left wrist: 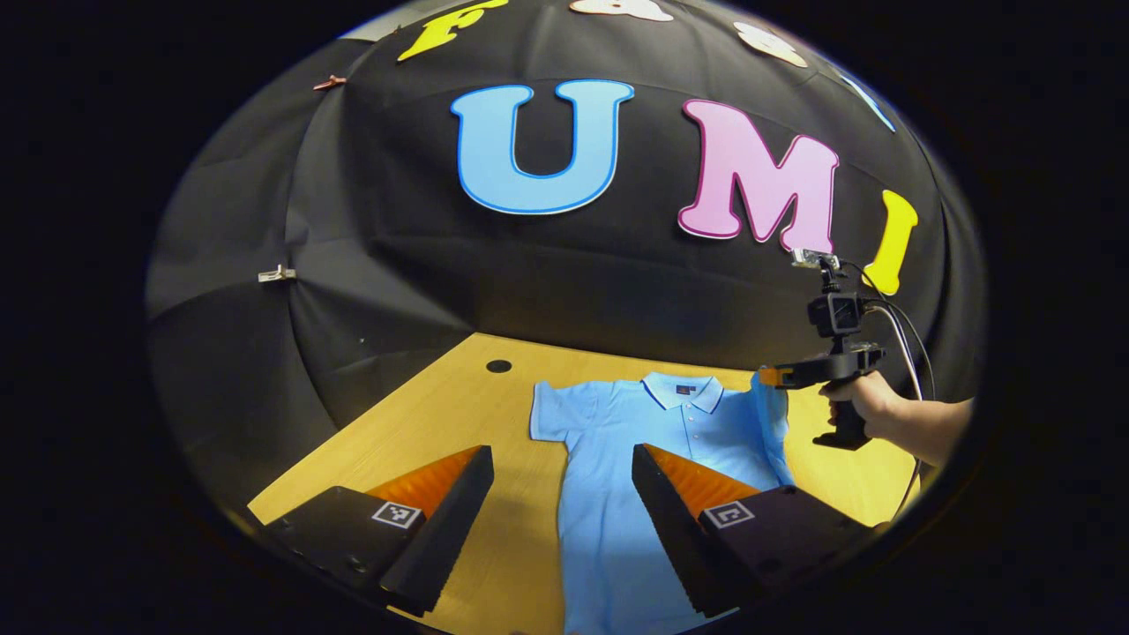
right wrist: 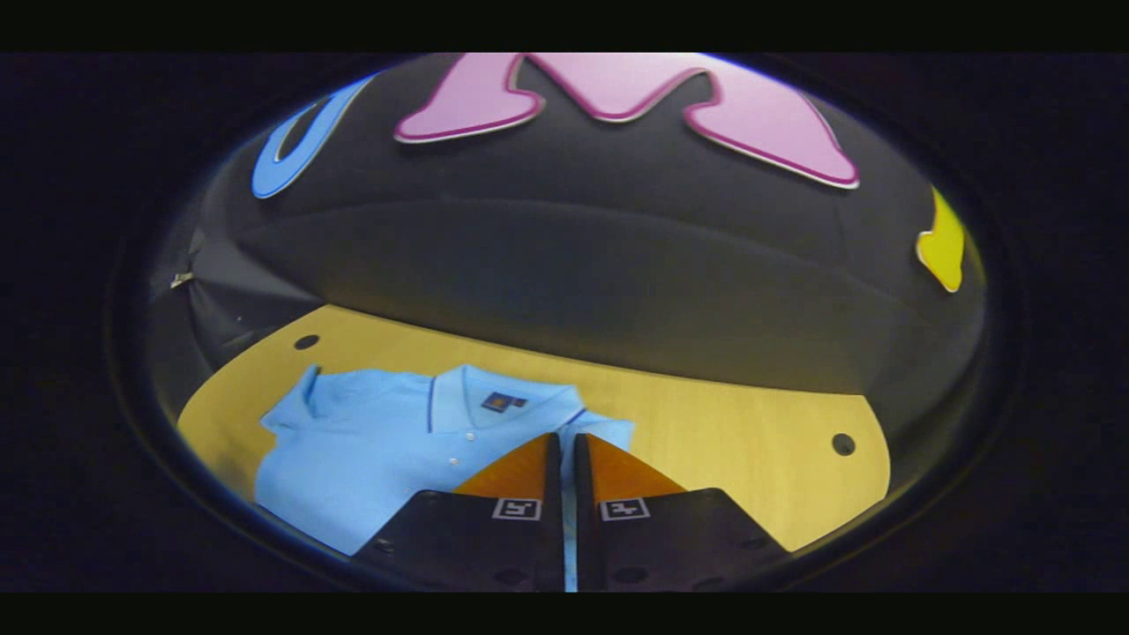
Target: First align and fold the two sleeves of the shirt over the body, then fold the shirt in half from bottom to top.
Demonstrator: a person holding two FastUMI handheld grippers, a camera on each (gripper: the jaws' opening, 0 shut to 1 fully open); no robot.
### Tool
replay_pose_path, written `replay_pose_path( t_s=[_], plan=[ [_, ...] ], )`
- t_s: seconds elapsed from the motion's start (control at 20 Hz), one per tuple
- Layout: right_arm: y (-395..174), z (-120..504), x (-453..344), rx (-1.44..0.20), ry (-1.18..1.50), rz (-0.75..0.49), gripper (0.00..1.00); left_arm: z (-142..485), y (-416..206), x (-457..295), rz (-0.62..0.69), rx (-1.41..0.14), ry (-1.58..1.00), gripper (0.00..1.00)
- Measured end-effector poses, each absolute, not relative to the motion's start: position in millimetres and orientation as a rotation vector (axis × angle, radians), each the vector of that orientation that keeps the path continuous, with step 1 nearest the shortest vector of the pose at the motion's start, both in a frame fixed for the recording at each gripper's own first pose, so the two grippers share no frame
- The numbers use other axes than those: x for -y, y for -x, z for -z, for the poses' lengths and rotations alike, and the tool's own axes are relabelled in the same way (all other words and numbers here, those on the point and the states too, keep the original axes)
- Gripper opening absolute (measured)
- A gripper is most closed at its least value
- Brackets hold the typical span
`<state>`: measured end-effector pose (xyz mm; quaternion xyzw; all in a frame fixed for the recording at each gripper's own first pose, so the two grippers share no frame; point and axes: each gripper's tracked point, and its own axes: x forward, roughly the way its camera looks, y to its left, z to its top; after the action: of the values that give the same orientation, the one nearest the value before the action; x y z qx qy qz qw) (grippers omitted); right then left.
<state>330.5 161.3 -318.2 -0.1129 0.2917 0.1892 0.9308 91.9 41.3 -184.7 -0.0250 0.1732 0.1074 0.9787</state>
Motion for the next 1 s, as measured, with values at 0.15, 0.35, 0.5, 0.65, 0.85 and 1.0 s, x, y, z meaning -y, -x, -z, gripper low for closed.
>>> replay_pose_path(
  t_s=[0.15, 0.35, 0.5, 0.65, 0.85, 1.0],
  plan=[
    [-307.8, 330.4, -198.5, -0.629, 0.224, -0.461, 0.12, 185.1, -91.4, -52.3, -0.237, -0.347, 0.087, 0.99],
    [-282.2, 338.0, -233.2, -0.659, 0.147, -0.548, 0.31, 187.6, -103.5, -61.3, -0.238, -0.343, 0.132, 0.99],
    [-267.9, 329.2, -228.5, -0.645, 0.12, -0.555, 0.77, 185.2, -123.7, -64.3, -0.22, -0.328, 0.138, 0.99],
    [-257.0, 310.6, -203.0, -0.618, 0.113, -0.518, 0.95, 182.8, -156.0, -68.2, -0.201, -0.319, 0.108, 0.99],
    [-239.0, 281.1, -154.9, -0.568, 0.139, -0.467, 0.94, 200.2, -206.8, -69.2, -0.163, -0.363, 0.125, 0.99],
    [-218.1, 266.5, -126.1, -0.563, 0.152, -0.459, 0.99, 225.7, -244.5, -77.0, -0.157, -0.397, 0.147, 0.99]
  ],
)
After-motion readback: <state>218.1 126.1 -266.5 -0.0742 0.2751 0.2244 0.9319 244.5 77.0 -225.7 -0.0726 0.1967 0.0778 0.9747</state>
